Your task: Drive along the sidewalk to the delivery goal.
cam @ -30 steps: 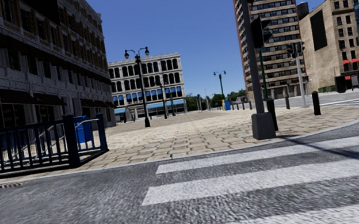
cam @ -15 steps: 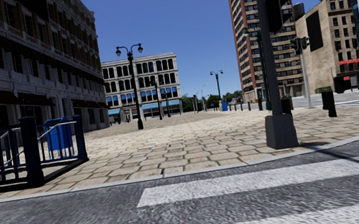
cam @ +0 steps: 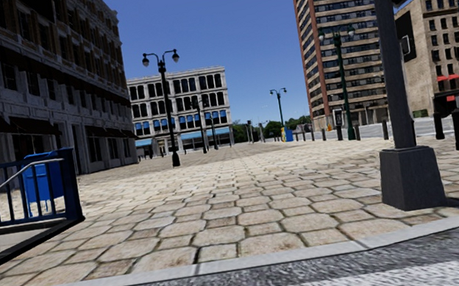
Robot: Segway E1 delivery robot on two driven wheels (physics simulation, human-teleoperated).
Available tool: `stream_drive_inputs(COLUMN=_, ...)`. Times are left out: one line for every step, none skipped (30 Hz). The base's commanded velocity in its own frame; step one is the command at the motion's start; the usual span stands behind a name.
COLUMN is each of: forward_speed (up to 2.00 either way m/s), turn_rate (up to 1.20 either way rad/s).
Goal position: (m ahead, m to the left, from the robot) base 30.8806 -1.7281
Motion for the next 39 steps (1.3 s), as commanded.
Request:
stream_drive_inputs(forward_speed=2.0, turn_rate=0.0)
stream_drive_inputs(forward_speed=2.0, turn_rate=0.0)
stream_drive_inputs(forward_speed=2.0, turn_rate=0.0)
stream_drive_inputs(forward_speed=2.0, turn_rate=0.0)
stream_drive_inputs(forward_speed=2.0, turn_rate=0.0)
stream_drive_inputs(forward_speed=2.0, turn_rate=0.0)
stream_drive_inputs(forward_speed=2.0, turn_rate=0.0)
stream_drive_inputs(forward_speed=2.0, turn_rate=0.0)
stream_drive_inputs(forward_speed=2.0, turn_rate=0.0)
stream_drive_inputs(forward_speed=2.0, turn_rate=0.0)
stream_drive_inputs(forward_speed=2.0, turn_rate=0.0)
stream_drive_inputs(forward_speed=2.0, turn_rate=0.0)
stream_drive_inputs(forward_speed=1.84, turn_rate=0.0)
stream_drive_inputs(forward_speed=1.7, turn_rate=0.0)
stream_drive_inputs(forward_speed=1.62, turn_rate=0.0)
stream_drive_inputs(forward_speed=1.53, turn_rate=0.0)
stream_drive_inputs(forward_speed=1.53, turn_rate=0.0)
stream_drive_inputs(forward_speed=1.41, turn_rate=0.0)
stream_drive_inputs(forward_speed=1.34, turn_rate=0.0)
stream_drive_inputs(forward_speed=1.32, turn_rate=0.0)
stream_drive_inputs(forward_speed=1.32, turn_rate=0.0)
stream_drive_inputs(forward_speed=1.32, turn_rate=0.0)
stream_drive_inputs(forward_speed=1.32, turn_rate=0.0)
stream_drive_inputs(forward_speed=1.32, turn_rate=0.0)
stream_drive_inputs(forward_speed=1.32, turn_rate=0.0)
stream_drive_inputs(forward_speed=1.32, turn_rate=0.0)
stream_drive_inputs(forward_speed=1.32, turn_rate=0.0)
stream_drive_inputs(forward_speed=1.34, turn_rate=0.0)
stream_drive_inputs(forward_speed=1.36, turn_rate=0.0)
stream_drive_inputs(forward_speed=1.36, turn_rate=0.0)
stream_drive_inputs(forward_speed=1.39, turn_rate=0.0)
stream_drive_inputs(forward_speed=1.43, turn_rate=0.0)
stream_drive_inputs(forward_speed=1.49, turn_rate=0.0)
stream_drive_inputs(forward_speed=1.49, turn_rate=0.0)
stream_drive_inputs(forward_speed=1.51, turn_rate=0.0)
stream_drive_inputs(forward_speed=1.52, turn_rate=0.0)
stream_drive_inputs(forward_speed=1.53, turn_rate=0.0)
stream_drive_inputs(forward_speed=1.53, turn_rate=0.0)
stream_drive_inputs(forward_speed=1.53, turn_rate=0.0)
